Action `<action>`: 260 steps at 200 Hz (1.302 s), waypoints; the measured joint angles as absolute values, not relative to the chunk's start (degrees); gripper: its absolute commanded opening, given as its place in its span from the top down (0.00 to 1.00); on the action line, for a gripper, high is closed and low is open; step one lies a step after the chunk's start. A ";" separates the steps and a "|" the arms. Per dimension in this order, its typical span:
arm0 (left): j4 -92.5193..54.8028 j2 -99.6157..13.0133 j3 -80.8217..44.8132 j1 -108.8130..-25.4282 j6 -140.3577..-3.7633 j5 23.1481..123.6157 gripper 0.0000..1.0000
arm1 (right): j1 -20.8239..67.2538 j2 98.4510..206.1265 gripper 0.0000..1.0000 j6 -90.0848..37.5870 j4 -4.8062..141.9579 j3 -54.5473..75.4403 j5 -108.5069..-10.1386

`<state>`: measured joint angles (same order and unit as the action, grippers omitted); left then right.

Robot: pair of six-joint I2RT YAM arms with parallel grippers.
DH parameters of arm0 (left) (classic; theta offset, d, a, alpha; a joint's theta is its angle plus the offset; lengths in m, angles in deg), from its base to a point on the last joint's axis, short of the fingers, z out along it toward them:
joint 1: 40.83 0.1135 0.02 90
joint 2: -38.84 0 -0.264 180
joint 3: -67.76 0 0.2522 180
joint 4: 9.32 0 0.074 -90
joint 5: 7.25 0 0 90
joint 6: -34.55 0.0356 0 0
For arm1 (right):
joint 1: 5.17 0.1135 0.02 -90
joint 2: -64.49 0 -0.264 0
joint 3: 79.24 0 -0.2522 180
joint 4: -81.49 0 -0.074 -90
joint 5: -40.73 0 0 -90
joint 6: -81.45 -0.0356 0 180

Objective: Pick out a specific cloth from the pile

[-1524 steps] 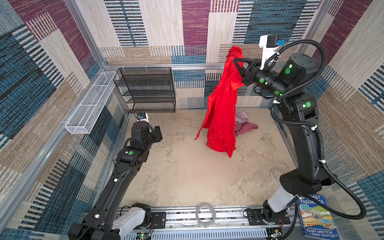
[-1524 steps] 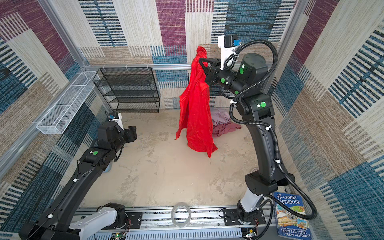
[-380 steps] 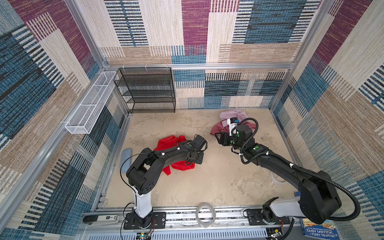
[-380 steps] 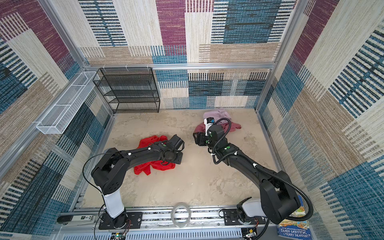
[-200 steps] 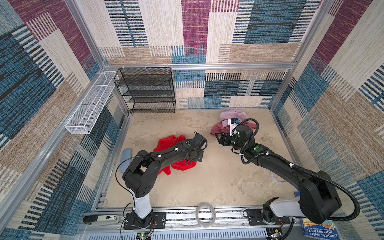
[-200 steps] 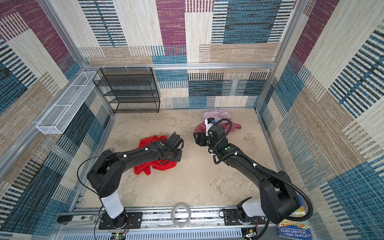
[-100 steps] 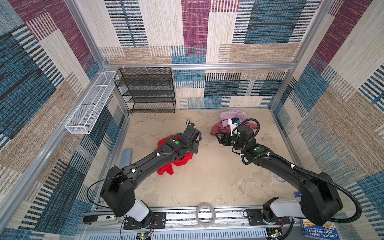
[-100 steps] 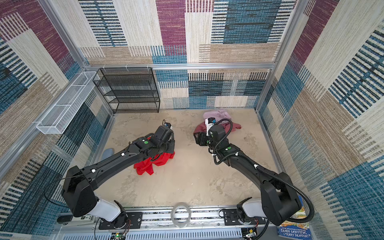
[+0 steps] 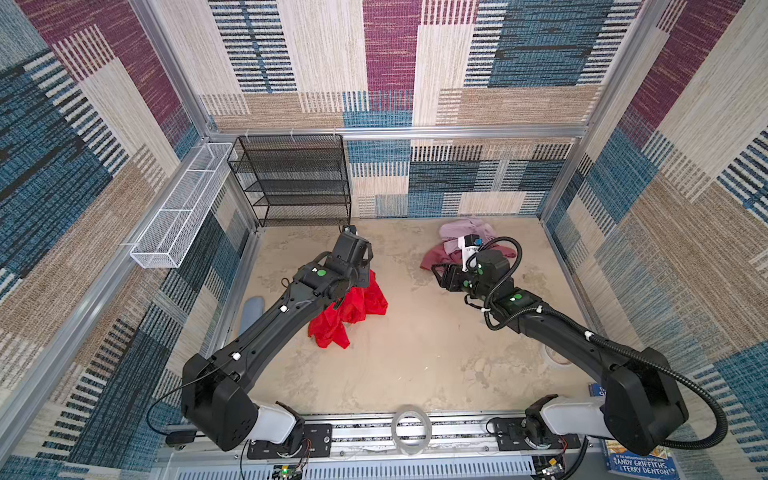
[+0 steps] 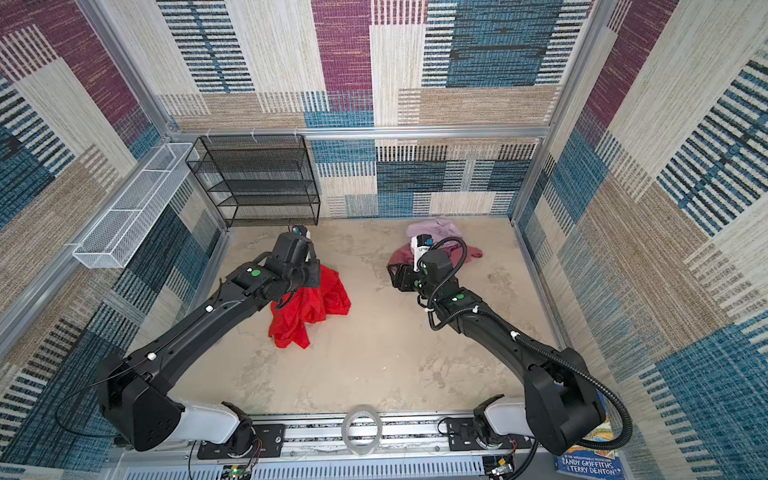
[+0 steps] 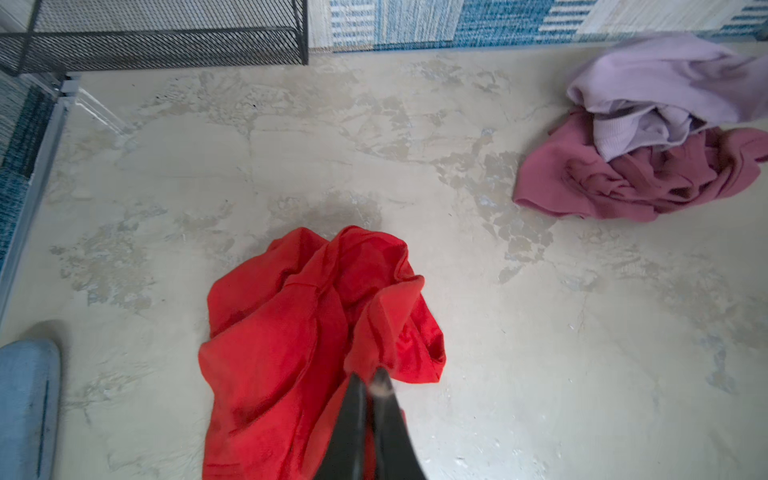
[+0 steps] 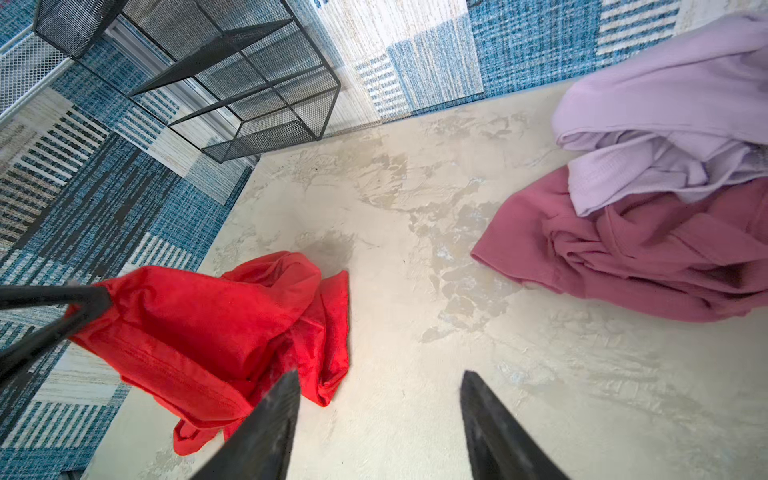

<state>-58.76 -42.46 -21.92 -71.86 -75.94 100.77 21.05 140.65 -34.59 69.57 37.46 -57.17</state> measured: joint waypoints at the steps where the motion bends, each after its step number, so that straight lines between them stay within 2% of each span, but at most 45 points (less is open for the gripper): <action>1: -58.80 -42.43 -22.01 -71.73 -75.86 100.75 1.00 | 21.05 140.65 0.36 -34.59 69.57 37.46 -57.17; 99: -58.30 -41.38 -22.38 -60.75 -74.35 98.17 1.00 | 21.05 141.09 0.36 -34.59 69.55 37.24 -57.17; 174: -54.41 -50.39 -22.16 -52.21 -74.13 97.39 1.00 | 21.07 141.78 0.36 -34.57 69.55 36.37 -57.17; 260: -48.44 -59.72 -19.59 -47.49 -75.38 93.32 1.00 | 21.07 143.90 0.36 -34.55 69.24 34.44 -56.67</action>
